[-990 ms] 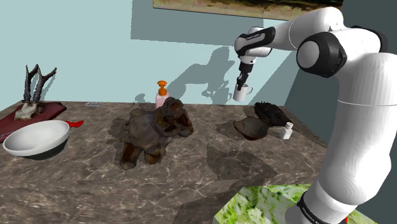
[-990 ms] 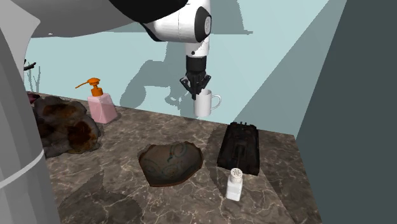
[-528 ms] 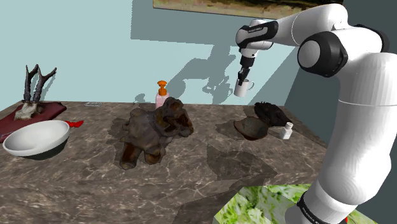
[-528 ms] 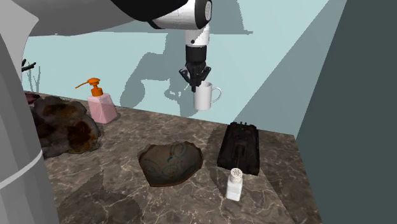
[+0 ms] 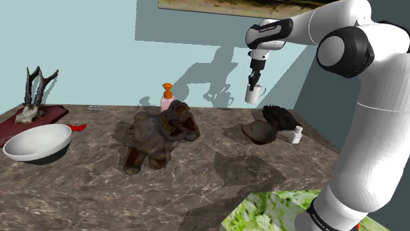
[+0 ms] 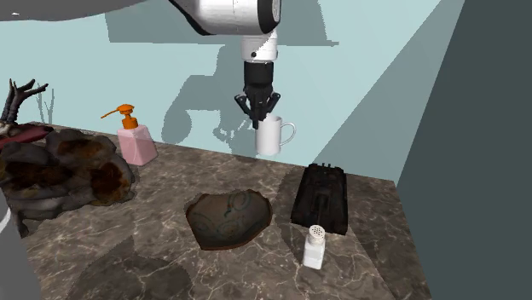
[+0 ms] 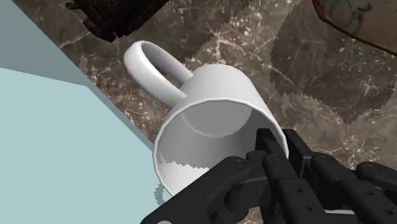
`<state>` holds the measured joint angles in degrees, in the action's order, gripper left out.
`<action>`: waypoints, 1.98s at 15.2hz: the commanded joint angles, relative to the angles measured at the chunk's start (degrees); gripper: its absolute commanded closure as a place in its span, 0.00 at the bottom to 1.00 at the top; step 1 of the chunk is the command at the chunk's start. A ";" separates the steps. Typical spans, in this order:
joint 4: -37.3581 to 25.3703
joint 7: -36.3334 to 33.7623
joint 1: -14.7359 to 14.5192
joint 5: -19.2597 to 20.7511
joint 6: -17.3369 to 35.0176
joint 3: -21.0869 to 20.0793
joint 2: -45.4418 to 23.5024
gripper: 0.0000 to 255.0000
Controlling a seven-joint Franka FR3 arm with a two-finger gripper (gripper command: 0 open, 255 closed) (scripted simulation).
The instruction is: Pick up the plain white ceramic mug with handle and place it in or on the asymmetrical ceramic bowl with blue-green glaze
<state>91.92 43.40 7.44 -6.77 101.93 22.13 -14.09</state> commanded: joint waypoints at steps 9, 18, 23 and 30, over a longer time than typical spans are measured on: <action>22.91 -8.14 -3.74 9.03 4.23 -2.67 26.33 1.00; 38.35 -15.26 -3.02 12.74 -0.79 -8.46 47.02 1.00; 42.79 -15.87 -2.74 13.03 1.42 -8.84 49.24 1.00; 48.06 -15.86 -2.51 13.47 6.83 -8.28 49.09 1.00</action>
<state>139.14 27.59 4.89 6.63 107.97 13.82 34.91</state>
